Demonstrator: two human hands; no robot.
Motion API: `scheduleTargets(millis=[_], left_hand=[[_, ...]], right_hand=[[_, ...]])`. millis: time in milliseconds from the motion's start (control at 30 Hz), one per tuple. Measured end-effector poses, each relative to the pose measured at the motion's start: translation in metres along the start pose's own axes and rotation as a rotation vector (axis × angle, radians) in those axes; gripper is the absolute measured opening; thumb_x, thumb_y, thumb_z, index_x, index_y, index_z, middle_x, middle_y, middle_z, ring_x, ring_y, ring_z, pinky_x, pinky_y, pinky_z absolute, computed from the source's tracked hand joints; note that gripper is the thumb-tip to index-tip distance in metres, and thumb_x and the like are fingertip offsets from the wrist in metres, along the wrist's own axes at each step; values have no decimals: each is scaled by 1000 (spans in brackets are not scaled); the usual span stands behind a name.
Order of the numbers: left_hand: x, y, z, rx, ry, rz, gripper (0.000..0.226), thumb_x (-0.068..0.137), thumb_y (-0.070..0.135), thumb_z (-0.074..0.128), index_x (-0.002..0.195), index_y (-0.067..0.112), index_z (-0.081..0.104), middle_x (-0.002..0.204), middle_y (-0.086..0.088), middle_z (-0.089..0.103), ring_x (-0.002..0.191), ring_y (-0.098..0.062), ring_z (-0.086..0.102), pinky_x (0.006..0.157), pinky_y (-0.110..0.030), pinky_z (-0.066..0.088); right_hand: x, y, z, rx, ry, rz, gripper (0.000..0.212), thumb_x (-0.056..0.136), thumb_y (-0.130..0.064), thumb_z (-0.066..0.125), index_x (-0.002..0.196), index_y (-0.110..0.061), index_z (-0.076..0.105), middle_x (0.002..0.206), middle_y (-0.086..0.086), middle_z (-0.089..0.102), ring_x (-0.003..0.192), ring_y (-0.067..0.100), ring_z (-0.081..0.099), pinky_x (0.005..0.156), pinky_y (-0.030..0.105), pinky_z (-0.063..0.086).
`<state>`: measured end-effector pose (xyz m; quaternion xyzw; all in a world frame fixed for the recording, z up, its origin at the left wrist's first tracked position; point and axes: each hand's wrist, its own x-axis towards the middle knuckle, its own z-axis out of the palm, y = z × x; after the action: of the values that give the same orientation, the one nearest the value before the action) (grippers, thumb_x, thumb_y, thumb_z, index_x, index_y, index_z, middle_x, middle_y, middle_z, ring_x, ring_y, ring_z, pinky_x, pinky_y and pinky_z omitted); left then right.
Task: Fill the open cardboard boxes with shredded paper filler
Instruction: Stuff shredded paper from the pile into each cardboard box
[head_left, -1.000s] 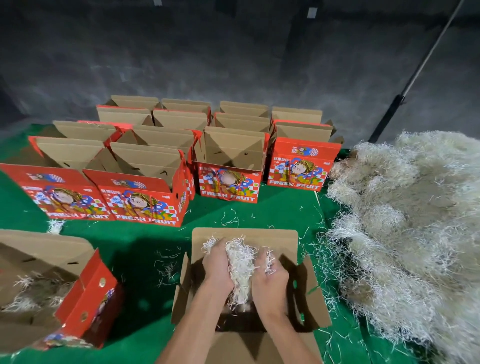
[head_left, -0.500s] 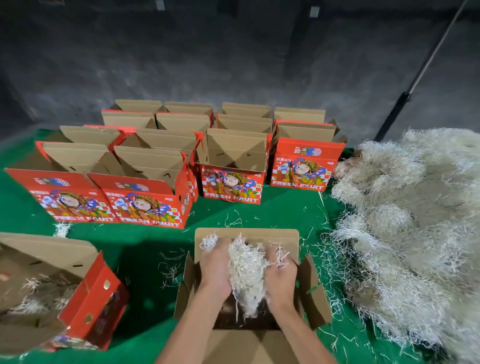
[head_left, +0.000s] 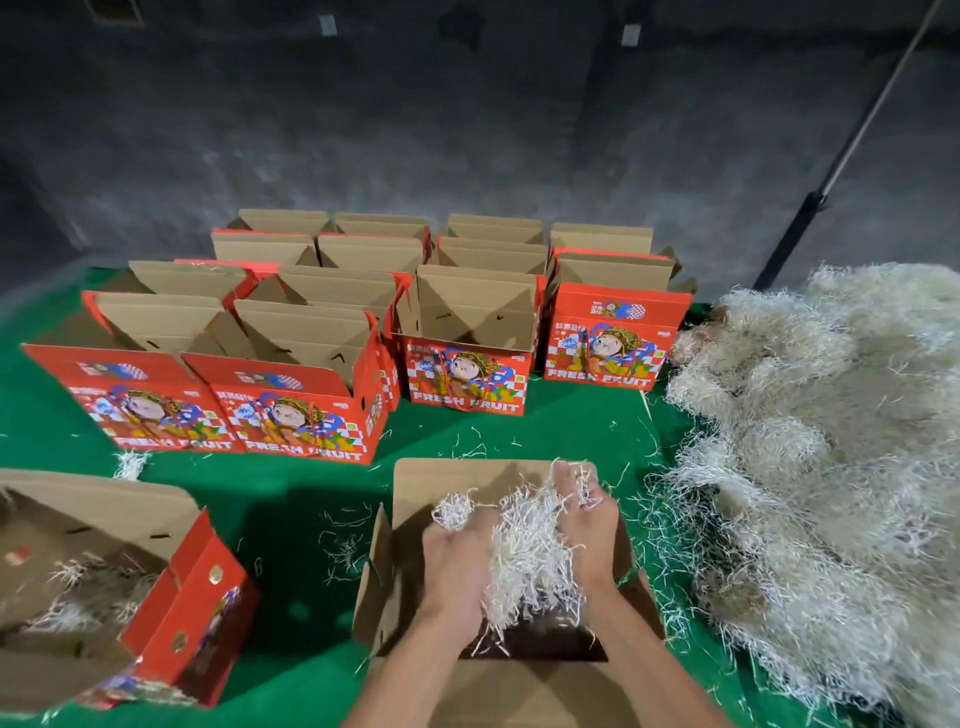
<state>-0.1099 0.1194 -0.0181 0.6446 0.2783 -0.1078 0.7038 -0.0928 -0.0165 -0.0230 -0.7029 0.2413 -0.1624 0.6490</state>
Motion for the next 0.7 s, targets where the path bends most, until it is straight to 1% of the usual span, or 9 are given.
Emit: scheduleTargets(millis=[100,167,233,300,367,433,467,567,700], left_hand=[[9,29,1,-189,38,3,43,83,36,72,105,10,46,71,-1,39,65,-16,39,63,-28,33],[13,39,3,-263,44,17,29,88,32,69,88,15,46,63,-3,36,57,-17,36,62,-28,32],[19,46,3,-220,44,61,37,89,30,66,70,20,36,49,3,28,42,-15,25,47,-26,25],[24,48,-1,-233,13,97,36,87,22,67,68,19,38,47,4,33,38,-13,30,40,-22,28],[23,43,-7,-234,-73,158,25,81,22,71,74,14,48,59,-3,48,47,-17,45,48,-25,39],[17,21,-11,-61,-134,124,23,86,31,64,94,11,56,78,-6,60,65,-24,57,65,-30,49],[16,3,-11,-29,-186,47,28,91,32,56,103,6,55,80,-5,60,69,-24,57,70,-32,50],[2,-26,-15,-11,18,34,39,89,32,60,110,-1,58,63,-4,50,52,-20,45,57,-29,39],[-13,0,-13,-72,124,24,73,67,47,74,117,-1,53,81,-19,59,54,-14,43,49,-27,33]], right_hand=[[-25,21,1,-10,-32,9,51,82,-63,57,97,-14,64,38,-3,35,31,9,25,33,21,23],[-45,30,0,-113,-33,-84,44,85,-68,51,93,-26,61,39,-2,39,31,12,30,34,24,27],[-62,28,-4,-126,-87,-194,45,88,-72,50,97,-31,66,44,4,53,32,18,43,34,30,37],[-76,21,-7,-161,-136,-300,52,88,-75,49,106,-30,70,68,12,67,55,22,63,54,36,54],[-80,3,-8,-219,-164,-323,65,87,-76,46,111,-20,69,85,10,66,79,23,66,79,39,57],[-70,-23,-9,-120,-205,-372,55,93,-68,49,95,-15,65,64,-6,55,56,17,55,57,31,51],[-60,-36,-8,-46,-216,-367,52,95,-62,51,85,-13,61,54,-7,45,45,15,42,46,26,39],[-24,-55,-3,38,-99,-239,47,95,-54,57,77,-10,60,47,1,33,39,15,25,40,23,23],[-6,-19,2,27,-62,-77,45,86,-56,62,79,-12,59,50,1,39,36,9,31,37,20,31]])
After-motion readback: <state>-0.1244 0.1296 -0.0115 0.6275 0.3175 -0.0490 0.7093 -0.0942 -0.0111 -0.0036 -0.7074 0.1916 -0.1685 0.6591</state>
